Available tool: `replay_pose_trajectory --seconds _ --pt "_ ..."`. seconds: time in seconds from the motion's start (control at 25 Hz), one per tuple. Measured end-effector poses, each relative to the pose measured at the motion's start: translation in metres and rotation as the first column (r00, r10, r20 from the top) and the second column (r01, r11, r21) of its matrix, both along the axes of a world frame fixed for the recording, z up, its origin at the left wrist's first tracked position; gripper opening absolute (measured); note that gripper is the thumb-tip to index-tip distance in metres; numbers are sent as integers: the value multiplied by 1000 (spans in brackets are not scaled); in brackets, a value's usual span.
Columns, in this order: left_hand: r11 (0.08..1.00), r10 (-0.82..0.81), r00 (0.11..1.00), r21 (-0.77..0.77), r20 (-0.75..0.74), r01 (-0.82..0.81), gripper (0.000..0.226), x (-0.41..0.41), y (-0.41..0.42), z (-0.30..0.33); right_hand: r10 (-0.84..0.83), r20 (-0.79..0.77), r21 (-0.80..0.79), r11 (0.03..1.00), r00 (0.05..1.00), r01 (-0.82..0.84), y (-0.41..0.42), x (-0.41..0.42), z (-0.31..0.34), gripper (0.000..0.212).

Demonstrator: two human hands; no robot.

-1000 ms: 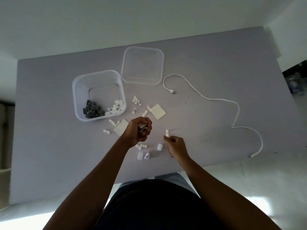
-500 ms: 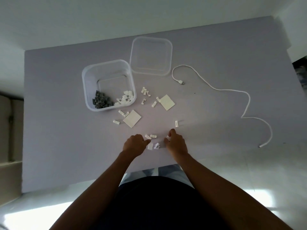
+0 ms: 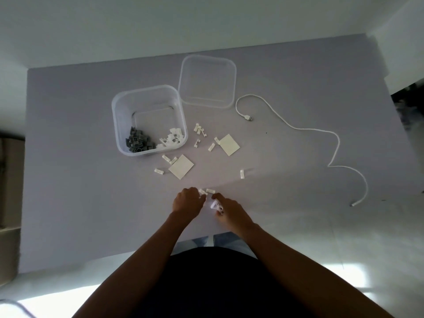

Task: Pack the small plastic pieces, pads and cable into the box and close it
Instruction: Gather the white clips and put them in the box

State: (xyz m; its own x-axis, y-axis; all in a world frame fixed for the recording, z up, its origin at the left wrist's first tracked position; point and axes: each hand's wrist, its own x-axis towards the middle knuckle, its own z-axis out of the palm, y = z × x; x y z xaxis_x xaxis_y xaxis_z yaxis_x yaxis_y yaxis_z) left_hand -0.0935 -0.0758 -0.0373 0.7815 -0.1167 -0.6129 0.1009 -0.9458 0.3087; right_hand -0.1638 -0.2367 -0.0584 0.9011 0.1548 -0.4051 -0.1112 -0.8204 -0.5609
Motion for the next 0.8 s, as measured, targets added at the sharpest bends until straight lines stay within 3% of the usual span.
replay_pose_trajectory --seconds 0.2,0.4,0.52,0.64,0.72,0.76,0.8 --pt "1000 -27 1000 12 -5 27 53 0 6 -2 44 132 -95 995 990 -32 8 2 -11 30" --pt "986 -150 987 77 60 146 41 -1 -1 -1 5 179 -180 983 984 28 11 7 -21 17" --pt "988 -156 986 28 55 154 33 3 1 1 -69 209 -70 994 976 85 8 12 -25 24" --pt "975 -210 971 -44 114 217 26 20 13 9 -277 10 189 944 961 270 9 31 0 24" --pt "983 -56 987 -165 153 82 23 40 24 25 -347 -51 293 891 937 346 12 56 17 24" --pt "958 136 985 -268 102 -104 26 54 30 35 -363 -72 328 871 929 366 15 73 27 24" --pt "875 329 944 -375 -6 -307 29 69 38 43 -372 -112 364 847 921 387 20 92 37 23"
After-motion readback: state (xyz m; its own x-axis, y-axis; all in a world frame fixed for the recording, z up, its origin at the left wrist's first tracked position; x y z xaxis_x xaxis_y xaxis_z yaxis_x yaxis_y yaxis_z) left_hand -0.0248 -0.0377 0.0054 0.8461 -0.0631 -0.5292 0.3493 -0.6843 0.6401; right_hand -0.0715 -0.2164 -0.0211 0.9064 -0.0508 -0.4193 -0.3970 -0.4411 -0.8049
